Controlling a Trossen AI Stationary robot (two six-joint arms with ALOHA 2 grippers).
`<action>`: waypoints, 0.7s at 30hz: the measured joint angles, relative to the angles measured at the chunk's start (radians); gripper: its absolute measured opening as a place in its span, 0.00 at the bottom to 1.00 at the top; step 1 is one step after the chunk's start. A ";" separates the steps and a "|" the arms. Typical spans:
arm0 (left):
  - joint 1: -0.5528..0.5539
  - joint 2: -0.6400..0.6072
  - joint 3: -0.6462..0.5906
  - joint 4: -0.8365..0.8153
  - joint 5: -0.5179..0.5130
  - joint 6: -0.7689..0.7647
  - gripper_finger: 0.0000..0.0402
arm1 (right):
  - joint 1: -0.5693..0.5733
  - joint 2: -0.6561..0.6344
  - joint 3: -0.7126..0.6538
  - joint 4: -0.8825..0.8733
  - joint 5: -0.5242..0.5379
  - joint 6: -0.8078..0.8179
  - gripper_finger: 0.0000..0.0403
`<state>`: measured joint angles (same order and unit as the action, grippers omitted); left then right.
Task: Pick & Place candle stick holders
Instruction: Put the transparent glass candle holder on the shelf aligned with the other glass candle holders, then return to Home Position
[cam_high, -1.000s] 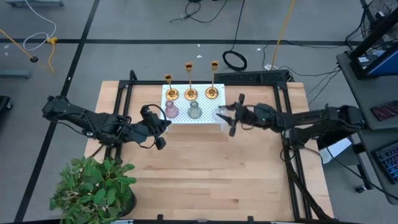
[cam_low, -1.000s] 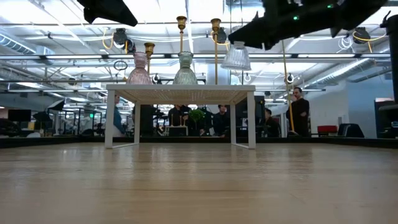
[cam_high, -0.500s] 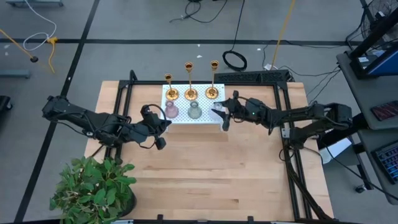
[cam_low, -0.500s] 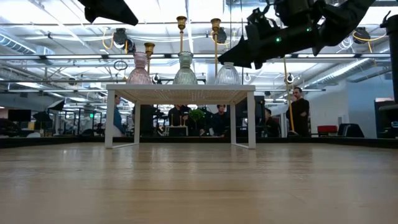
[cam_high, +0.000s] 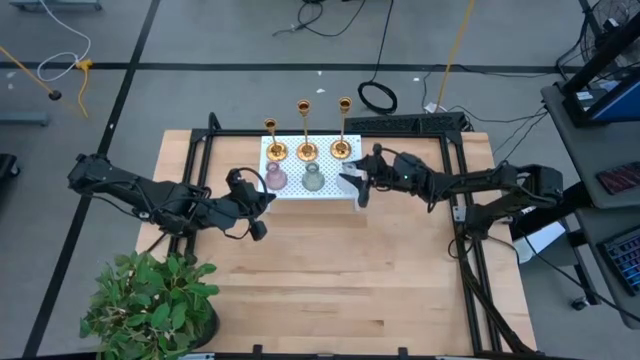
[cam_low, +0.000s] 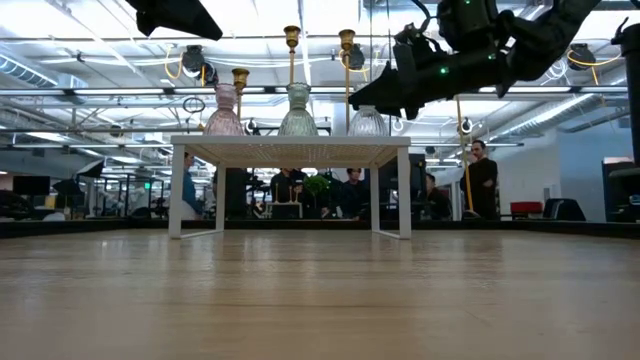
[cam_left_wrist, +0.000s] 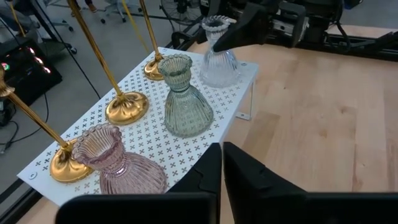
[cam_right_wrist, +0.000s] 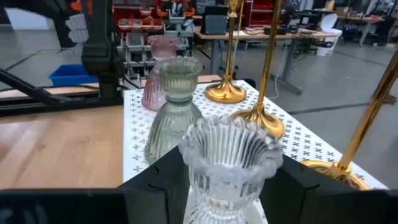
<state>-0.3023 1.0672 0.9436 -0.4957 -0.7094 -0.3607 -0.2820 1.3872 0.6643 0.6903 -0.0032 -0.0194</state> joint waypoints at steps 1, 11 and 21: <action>0.000 0.000 0.000 0.000 0.000 0.000 0.06 | -0.003 0.000 0.000 0.006 -0.006 0.000 0.39; 0.000 0.000 0.000 0.000 0.000 0.000 0.02 | -0.013 -0.007 0.000 0.048 -0.028 -0.004 0.56; 0.000 -0.004 0.000 0.045 -0.035 0.064 0.04 | -0.013 -0.092 -0.001 0.057 -0.028 -0.027 0.57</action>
<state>-0.3023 1.0629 0.9436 -0.4508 -0.7445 -0.2969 -0.2945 1.2956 0.6632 0.7469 -0.0315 -0.0460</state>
